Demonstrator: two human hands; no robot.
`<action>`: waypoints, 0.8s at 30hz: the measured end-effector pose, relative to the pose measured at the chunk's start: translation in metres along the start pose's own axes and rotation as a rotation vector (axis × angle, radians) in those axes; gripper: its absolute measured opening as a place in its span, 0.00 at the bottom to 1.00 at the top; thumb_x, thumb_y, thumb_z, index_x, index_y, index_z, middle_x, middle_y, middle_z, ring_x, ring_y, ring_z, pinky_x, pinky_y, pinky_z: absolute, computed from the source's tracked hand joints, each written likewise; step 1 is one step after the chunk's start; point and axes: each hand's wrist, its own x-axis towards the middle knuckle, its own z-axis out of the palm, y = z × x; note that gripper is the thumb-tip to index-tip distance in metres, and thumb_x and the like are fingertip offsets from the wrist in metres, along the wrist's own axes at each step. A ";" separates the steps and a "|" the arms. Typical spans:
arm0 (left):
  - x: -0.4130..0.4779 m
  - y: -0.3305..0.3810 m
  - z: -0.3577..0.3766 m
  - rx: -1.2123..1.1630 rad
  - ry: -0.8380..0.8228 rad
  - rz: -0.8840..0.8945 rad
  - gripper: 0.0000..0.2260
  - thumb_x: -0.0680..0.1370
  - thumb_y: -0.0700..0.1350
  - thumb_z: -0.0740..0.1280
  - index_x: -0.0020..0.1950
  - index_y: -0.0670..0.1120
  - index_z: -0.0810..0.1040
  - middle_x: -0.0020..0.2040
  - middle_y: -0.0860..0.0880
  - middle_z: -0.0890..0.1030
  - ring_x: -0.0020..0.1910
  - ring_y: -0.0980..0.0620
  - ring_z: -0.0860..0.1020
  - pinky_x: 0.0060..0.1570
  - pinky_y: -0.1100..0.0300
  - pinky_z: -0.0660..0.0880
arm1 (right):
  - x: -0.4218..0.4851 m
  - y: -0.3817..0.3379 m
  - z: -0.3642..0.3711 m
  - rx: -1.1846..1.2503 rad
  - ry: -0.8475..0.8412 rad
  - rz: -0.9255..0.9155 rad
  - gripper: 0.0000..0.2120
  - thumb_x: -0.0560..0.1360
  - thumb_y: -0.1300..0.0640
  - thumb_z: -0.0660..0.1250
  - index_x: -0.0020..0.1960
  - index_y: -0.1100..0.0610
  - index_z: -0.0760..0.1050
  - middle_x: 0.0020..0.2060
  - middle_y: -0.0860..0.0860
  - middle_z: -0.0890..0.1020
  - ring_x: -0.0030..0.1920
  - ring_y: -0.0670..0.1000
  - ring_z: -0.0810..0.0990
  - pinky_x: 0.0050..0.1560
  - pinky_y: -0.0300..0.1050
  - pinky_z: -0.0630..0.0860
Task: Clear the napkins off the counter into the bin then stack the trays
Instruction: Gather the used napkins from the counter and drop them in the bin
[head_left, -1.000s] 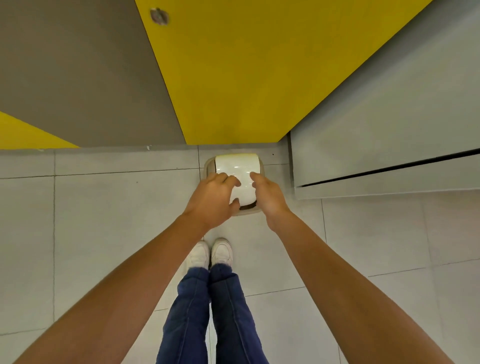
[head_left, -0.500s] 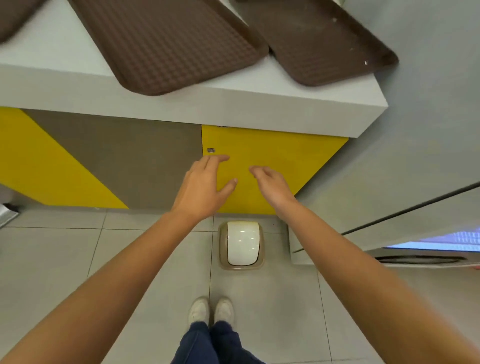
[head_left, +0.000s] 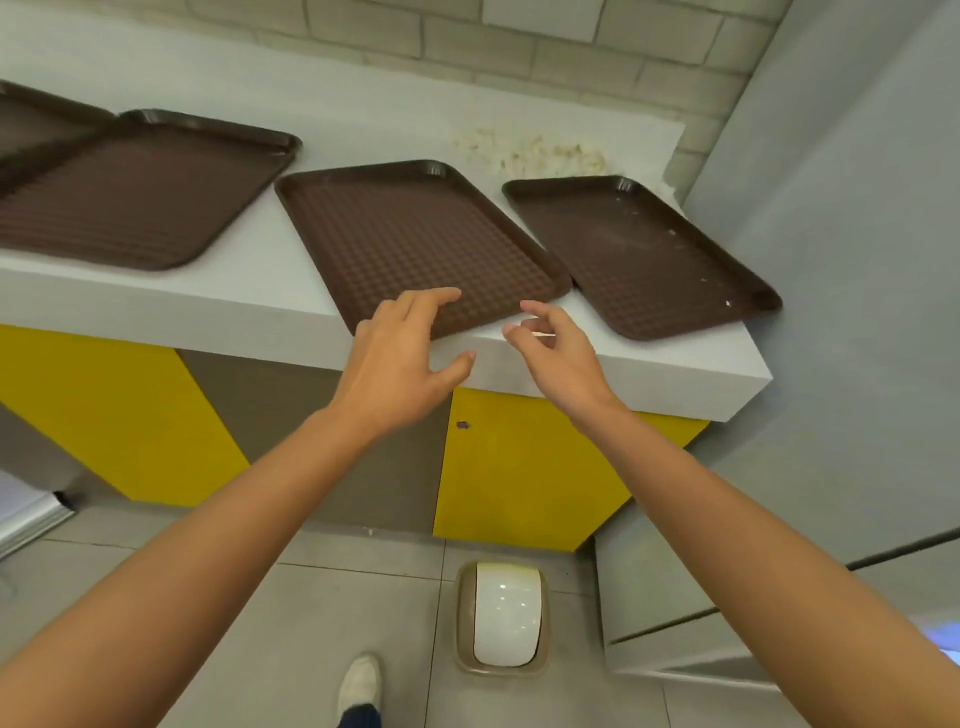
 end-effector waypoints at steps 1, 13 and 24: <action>0.008 -0.004 -0.005 0.008 0.005 0.002 0.27 0.74 0.54 0.67 0.71 0.51 0.64 0.67 0.50 0.71 0.65 0.48 0.68 0.63 0.48 0.66 | 0.008 -0.008 0.002 0.002 0.009 -0.016 0.22 0.75 0.48 0.66 0.68 0.50 0.68 0.59 0.48 0.75 0.58 0.47 0.74 0.57 0.41 0.70; 0.150 -0.066 -0.055 0.029 0.027 0.063 0.27 0.74 0.56 0.65 0.71 0.52 0.64 0.68 0.51 0.70 0.67 0.49 0.67 0.65 0.49 0.62 | 0.126 -0.087 0.029 0.040 0.112 -0.074 0.26 0.76 0.47 0.65 0.71 0.50 0.63 0.60 0.47 0.73 0.58 0.45 0.73 0.55 0.40 0.70; 0.226 -0.107 -0.022 0.015 -0.064 0.089 0.27 0.75 0.57 0.64 0.72 0.52 0.63 0.67 0.51 0.70 0.67 0.50 0.67 0.65 0.50 0.62 | 0.204 -0.073 0.035 -0.015 0.175 0.015 0.25 0.76 0.48 0.65 0.70 0.50 0.64 0.61 0.48 0.74 0.60 0.47 0.73 0.55 0.39 0.69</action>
